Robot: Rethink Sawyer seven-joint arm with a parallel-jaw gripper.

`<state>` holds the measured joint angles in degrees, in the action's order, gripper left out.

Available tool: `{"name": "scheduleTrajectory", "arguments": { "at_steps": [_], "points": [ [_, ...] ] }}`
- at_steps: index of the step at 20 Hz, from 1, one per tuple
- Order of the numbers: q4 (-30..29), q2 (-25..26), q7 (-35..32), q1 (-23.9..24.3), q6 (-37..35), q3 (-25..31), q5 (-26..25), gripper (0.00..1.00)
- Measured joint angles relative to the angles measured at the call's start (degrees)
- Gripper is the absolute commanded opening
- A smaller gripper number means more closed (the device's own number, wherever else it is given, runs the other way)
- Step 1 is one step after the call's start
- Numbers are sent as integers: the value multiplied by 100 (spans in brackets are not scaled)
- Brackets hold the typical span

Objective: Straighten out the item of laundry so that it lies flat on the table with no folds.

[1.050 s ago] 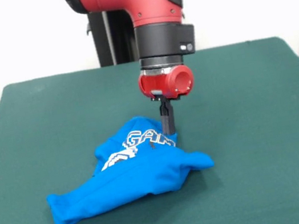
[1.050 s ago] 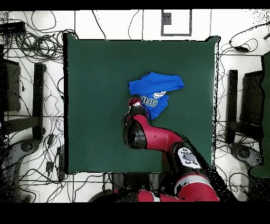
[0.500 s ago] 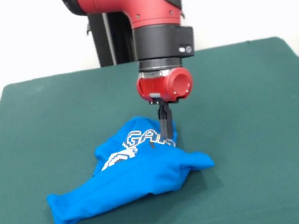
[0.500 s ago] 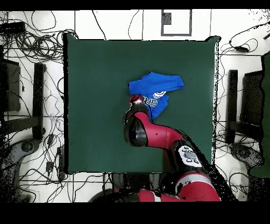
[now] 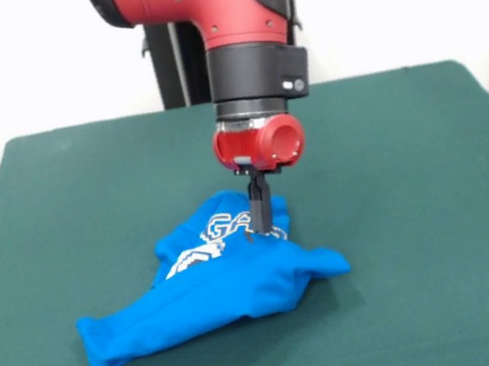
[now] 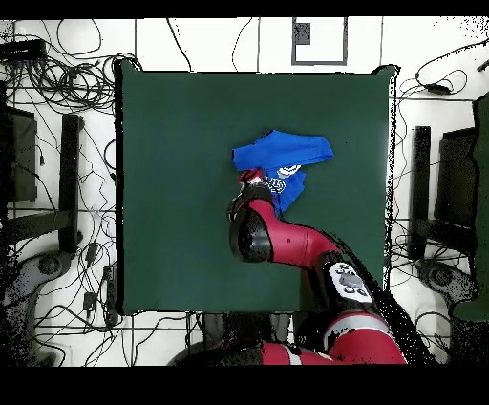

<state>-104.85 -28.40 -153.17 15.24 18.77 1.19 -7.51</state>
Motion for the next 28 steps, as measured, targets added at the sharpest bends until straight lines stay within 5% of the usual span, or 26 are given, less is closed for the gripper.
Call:
{"name": "scheduleTrajectory", "arguments": {
  "at_steps": [28],
  "points": [
    [86,3,0,222,0,405,-24,0]
  ]
}}
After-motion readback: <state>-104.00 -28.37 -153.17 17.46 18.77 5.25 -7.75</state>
